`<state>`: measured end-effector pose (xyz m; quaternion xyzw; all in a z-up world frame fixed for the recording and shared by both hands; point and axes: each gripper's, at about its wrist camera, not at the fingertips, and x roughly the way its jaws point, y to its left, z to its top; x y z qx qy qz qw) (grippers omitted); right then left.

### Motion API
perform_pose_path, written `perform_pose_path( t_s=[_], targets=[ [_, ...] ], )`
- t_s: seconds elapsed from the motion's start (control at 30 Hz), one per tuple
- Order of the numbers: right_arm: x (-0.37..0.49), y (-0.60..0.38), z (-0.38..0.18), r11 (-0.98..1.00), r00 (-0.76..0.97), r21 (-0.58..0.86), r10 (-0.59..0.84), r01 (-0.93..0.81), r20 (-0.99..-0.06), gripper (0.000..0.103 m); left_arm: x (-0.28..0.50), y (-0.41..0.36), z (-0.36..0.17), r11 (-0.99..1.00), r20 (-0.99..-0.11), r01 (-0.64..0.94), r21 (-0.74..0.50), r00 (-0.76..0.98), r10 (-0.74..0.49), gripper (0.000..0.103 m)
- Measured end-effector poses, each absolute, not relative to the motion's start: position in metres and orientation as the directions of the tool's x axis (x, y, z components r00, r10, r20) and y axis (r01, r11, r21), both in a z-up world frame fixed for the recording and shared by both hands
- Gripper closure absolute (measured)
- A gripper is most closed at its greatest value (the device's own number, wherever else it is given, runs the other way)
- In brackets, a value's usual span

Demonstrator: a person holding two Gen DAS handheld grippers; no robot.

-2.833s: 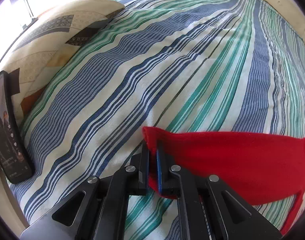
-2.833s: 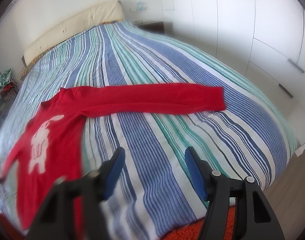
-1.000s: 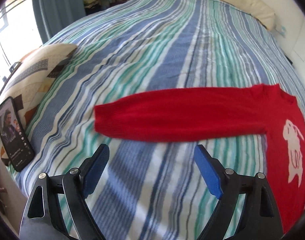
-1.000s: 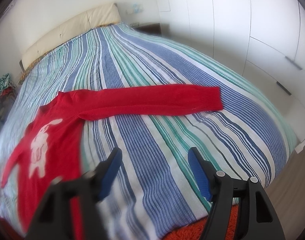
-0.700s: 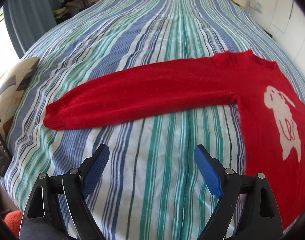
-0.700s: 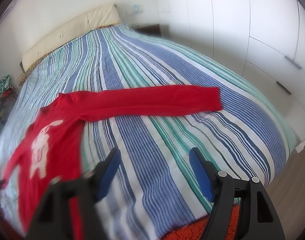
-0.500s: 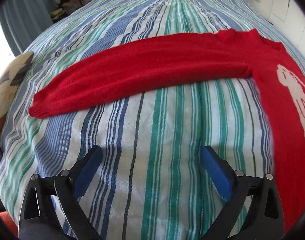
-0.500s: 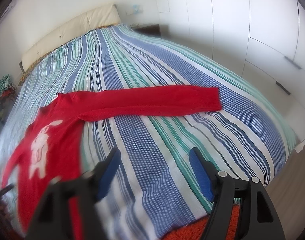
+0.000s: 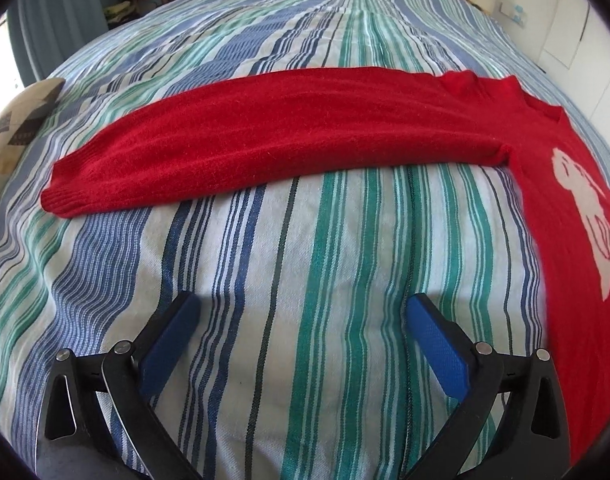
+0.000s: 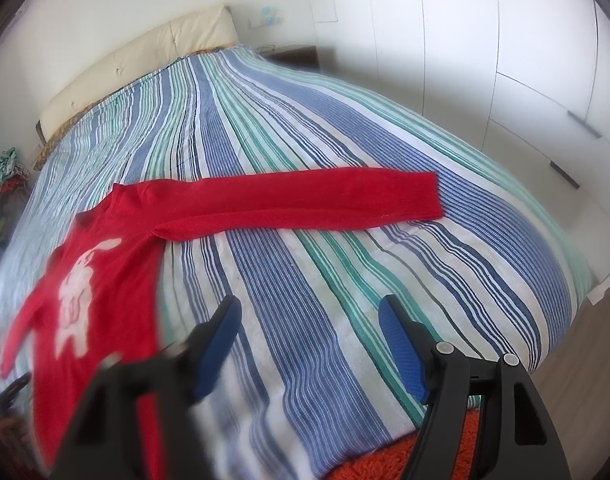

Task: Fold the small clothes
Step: 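Release the sleeve with the left gripper and smooth it flat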

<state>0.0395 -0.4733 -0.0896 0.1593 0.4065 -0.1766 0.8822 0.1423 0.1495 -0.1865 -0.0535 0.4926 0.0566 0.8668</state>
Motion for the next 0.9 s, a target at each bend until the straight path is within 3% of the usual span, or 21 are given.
perform_pose_path(
  t_s=[0.9],
  targets=[
    [0.0392, -0.4741, -0.0887, 0.885, 0.610, 0.140, -0.184, 0.444, -0.771, 0.030, 0.1360, 0.1464, -0.1796, 0.991, -0.874, -0.125, -0.037, 0.486, 0.029, 0.001]
  ],
)
